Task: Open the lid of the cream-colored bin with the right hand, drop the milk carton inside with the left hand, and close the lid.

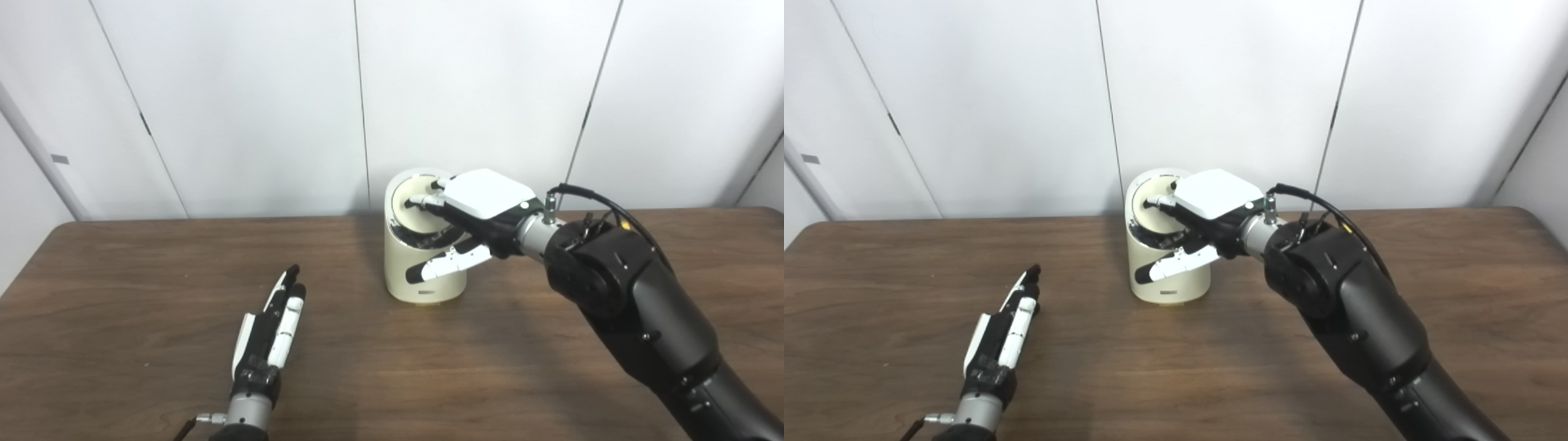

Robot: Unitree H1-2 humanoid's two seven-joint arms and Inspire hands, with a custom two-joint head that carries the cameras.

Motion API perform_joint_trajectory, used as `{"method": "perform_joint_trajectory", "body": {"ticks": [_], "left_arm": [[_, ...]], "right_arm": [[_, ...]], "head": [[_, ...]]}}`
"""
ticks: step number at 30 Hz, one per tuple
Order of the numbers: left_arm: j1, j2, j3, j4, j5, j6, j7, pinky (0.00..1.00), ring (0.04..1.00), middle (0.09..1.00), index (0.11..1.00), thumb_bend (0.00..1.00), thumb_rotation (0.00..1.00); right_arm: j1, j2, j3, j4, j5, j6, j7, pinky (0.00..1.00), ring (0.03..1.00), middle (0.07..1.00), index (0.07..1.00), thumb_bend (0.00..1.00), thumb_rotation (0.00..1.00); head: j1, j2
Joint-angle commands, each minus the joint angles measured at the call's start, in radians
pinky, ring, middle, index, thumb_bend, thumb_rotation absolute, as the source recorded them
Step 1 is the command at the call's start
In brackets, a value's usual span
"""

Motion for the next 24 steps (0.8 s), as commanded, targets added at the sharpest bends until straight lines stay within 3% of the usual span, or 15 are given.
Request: {"method": "perform_joint_trajectory", "body": {"ticks": [1, 13, 24], "left_arm": [[-0.017, 0.004, -0.001, -0.035, 0.005, 0.001, 0.001, 1.00, 1.000, 1.000, 1.000, 0.61, 0.93], [-0.017, 0.006, -0.004, -0.042, 0.016, 0.019, 0.003, 1.00, 1.000, 1.000, 1.000, 0.61, 0.94], [-0.020, 0.001, -0.007, -0.045, 0.020, 0.018, 0.007, 1.00, 0.997, 1.000, 1.000, 0.59, 0.95]], "right_arm": [[0.003, -0.007, 0.001, -0.008, 0.006, 0.022, 0.057, 0.96, 0.952, 0.842, 0.937, 0.66, 0.98], [0.012, -0.011, -0.002, -0.016, 0.022, 0.026, 0.054, 0.96, 0.969, 0.860, 0.935, 0.66, 0.97], [0.000, -0.017, -0.087, -0.119, 0.048, 0.021, -0.007, 0.98, 1.000, 0.866, 0.950, 0.66, 0.96]], "head": [[0.001, 0.001], [0.007, 0.005], [0.013, 0.003]]}}
